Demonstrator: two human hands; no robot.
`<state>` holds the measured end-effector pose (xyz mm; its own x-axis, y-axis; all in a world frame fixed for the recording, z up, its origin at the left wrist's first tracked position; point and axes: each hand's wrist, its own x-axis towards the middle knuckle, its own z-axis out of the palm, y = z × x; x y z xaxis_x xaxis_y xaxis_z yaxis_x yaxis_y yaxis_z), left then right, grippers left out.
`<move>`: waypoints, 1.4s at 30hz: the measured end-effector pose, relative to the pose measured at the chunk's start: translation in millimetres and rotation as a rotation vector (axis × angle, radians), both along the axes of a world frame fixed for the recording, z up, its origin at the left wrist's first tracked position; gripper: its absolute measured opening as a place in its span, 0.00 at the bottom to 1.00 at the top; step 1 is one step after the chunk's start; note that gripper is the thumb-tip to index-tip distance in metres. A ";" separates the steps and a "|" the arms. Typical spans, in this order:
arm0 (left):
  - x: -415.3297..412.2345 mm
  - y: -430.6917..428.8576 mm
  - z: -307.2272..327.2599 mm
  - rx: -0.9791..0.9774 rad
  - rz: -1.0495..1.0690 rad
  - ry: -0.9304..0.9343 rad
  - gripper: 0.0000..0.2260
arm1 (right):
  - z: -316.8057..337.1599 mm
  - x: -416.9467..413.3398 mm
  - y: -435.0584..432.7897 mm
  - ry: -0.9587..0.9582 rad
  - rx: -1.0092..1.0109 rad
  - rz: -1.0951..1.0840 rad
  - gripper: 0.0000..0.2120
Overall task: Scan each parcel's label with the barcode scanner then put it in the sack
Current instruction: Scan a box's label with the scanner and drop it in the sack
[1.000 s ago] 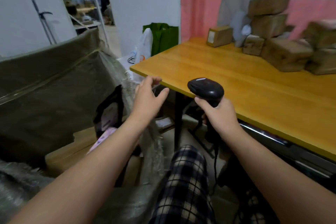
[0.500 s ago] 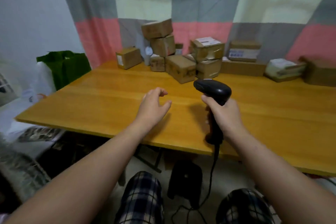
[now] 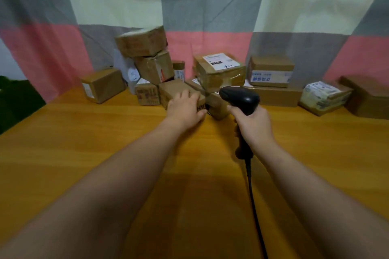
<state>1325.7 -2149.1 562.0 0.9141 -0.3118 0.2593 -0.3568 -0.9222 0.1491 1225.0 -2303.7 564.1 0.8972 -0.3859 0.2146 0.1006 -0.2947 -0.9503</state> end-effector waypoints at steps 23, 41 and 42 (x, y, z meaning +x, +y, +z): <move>-141.4 108.7 -4.9 -0.304 -0.144 0.096 0.18 | 2.3 -80.0 46.8 0.197 0.305 0.206 0.10; -190.0 120.8 -25.8 -0.765 0.024 0.434 0.40 | -5.3 -141.6 88.7 0.068 0.556 0.298 0.03; -188.9 122.8 -27.4 -0.705 0.027 0.416 0.41 | -4.3 -143.3 89.2 0.047 0.539 0.301 0.02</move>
<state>1136.8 -2026.3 534.6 0.9836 -0.1788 0.0240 -0.1235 -0.5701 0.8123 1081.7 -2214.5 559.8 0.9874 -0.1575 0.0175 0.0590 0.2630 -0.9630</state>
